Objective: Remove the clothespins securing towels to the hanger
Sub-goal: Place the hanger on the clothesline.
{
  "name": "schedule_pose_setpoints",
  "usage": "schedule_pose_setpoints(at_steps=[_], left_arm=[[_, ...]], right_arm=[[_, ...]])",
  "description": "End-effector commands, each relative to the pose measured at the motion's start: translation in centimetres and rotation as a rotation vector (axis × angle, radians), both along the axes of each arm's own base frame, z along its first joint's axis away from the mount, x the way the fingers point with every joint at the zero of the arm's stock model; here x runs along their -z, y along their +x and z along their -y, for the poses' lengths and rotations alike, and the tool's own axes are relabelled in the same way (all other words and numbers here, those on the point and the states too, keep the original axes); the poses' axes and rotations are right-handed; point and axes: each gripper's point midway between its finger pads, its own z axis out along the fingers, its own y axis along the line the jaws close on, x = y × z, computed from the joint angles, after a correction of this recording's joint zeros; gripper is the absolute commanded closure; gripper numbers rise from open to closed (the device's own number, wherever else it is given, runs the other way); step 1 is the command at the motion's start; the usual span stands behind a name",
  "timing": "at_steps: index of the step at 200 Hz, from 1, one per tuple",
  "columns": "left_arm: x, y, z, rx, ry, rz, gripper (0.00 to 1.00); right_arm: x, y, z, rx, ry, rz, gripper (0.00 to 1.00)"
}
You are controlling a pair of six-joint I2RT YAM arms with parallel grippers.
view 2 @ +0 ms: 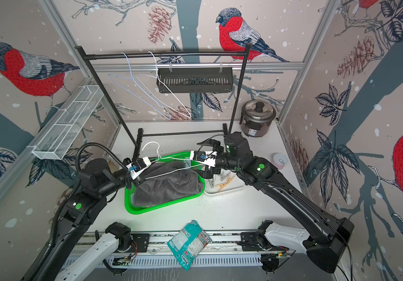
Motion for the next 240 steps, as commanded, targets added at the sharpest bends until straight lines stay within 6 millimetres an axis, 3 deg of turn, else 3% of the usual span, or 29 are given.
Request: schedule_pose_setpoints(at_steps=[1,42,62,109,162,179,196,240], left_arm=[[-0.9,-0.2,0.5,0.041,-0.003,0.057,1.0],[-1.2,-0.5,0.8,0.067,-0.008,0.075,1.0],[-1.1,-0.6,0.8,0.072,-0.01,0.073,1.0],[-1.3,-1.0,1.1,0.1,-0.018,0.072,1.0],[-1.2,-0.8,1.1,0.093,-0.017,0.071,1.0],[-1.3,-0.8,1.0,0.088,-0.017,0.076,1.0],[-1.4,-0.8,0.9,0.078,-0.022,0.086,0.79],[-2.7,-0.8,0.3,0.035,-0.07,0.133,0.44]], right_arm=[[-0.3,-0.7,-1.1,-0.067,0.033,-0.022,0.06],[1.8,-0.3,-2.5,-0.093,0.007,-0.107,0.22],[1.7,-0.5,-2.7,-0.102,0.017,-0.123,0.31],[3.2,-0.1,-3.4,-0.101,0.0,-0.16,0.57],[2.7,0.3,-3.6,-0.078,0.017,-0.161,0.95],[2.3,0.3,-3.4,-0.068,0.031,-0.162,0.96],[1.7,0.1,-3.3,-0.06,0.049,-0.172,0.97],[1.1,0.0,-2.0,0.002,0.05,-0.182,0.98]])
